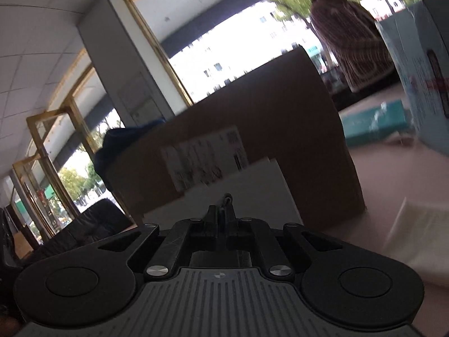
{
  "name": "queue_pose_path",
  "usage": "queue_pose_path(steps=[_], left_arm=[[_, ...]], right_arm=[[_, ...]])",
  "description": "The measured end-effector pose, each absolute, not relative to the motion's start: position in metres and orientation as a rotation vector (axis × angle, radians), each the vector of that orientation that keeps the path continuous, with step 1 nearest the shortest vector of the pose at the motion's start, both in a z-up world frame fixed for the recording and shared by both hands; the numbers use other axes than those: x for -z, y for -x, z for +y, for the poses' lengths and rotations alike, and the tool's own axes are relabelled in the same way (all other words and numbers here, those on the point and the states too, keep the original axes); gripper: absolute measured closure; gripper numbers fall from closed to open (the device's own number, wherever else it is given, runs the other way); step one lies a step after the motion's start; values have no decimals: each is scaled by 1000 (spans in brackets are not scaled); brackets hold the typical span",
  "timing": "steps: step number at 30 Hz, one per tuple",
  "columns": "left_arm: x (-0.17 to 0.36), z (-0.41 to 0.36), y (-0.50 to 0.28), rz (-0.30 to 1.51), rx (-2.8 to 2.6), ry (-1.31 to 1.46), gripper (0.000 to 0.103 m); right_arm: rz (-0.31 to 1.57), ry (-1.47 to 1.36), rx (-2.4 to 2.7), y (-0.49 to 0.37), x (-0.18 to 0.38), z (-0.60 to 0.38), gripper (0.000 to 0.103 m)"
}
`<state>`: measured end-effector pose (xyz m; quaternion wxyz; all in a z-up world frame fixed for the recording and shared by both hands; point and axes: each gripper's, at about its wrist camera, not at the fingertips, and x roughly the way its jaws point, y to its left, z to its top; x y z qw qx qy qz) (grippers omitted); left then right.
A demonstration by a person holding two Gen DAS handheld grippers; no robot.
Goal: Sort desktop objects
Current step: 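Carry the grey cloth with the left gripper into the white foam tray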
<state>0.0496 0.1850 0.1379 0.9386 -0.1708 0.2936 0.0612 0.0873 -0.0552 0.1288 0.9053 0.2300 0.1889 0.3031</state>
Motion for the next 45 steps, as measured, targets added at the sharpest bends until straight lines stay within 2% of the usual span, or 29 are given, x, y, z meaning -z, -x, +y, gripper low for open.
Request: queue_pose_path(steps=[7, 19, 33, 40, 45], left_arm=[[-132, 177, -49, 674, -108, 304, 93], [-110, 164, -67, 764, -130, 228, 92], [-95, 150, -80, 769, -161, 122, 88], [-91, 149, -84, 752, -187, 91, 74], [-88, 146, -87, 739, -206, 50, 73]], right_arm=[[469, -424, -594, -75, -138, -52, 98], [609, -377, -529, -93, -109, -44, 98], [618, -266, -488, -96, -91, -26, 98], [609, -241, -481, -95, -90, -24, 98], [610, -221, -479, -96, -87, -21, 98]])
